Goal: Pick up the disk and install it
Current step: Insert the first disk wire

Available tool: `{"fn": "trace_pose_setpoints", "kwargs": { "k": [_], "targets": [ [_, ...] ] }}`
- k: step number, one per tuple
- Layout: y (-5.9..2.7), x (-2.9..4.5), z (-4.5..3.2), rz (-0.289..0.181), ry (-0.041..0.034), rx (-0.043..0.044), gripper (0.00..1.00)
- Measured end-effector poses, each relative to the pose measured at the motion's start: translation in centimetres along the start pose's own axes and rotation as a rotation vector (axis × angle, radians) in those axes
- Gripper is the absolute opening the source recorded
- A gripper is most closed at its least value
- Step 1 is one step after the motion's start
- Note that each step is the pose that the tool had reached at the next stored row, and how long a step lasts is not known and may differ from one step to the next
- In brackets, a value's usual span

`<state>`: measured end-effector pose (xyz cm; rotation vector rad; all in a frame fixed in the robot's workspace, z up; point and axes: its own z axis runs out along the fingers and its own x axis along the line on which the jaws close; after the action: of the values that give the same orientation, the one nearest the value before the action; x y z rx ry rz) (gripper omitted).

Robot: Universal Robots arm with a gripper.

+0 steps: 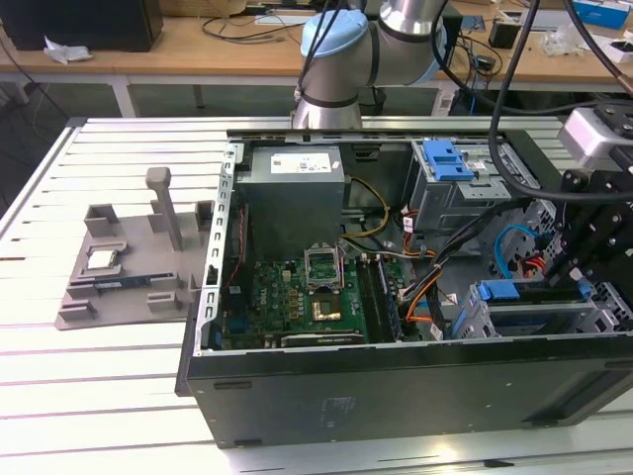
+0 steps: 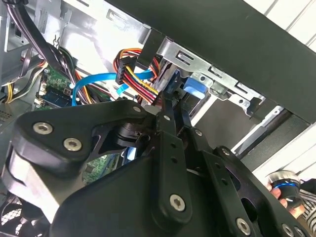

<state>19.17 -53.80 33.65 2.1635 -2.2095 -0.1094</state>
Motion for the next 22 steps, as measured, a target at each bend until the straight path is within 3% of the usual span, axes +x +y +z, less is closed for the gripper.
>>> {"fn": "trace_pose_setpoints", "kwargs": {
  "k": [4,7,12,15,17,22],
  "targets": [
    [-0.01,0.0,0.04,0.0,-0.0004,0.0,0.18],
    [-0.01,0.0,0.05,0.0,-0.0003,0.0,0.26],
    [0.15,-0.04,-1.82,0.0,-0.0005,0.0001,0.26],
    [0.21,-0.08,-2.47,0.0,-0.0005,0.0002,0.25],
    [0.24,-0.11,-2.94,0.0,-0.0004,0.0002,0.12],
    [0.33,-0.16,-3.95,0.0,-0.0005,0.0001,0.11]
  ]
}}
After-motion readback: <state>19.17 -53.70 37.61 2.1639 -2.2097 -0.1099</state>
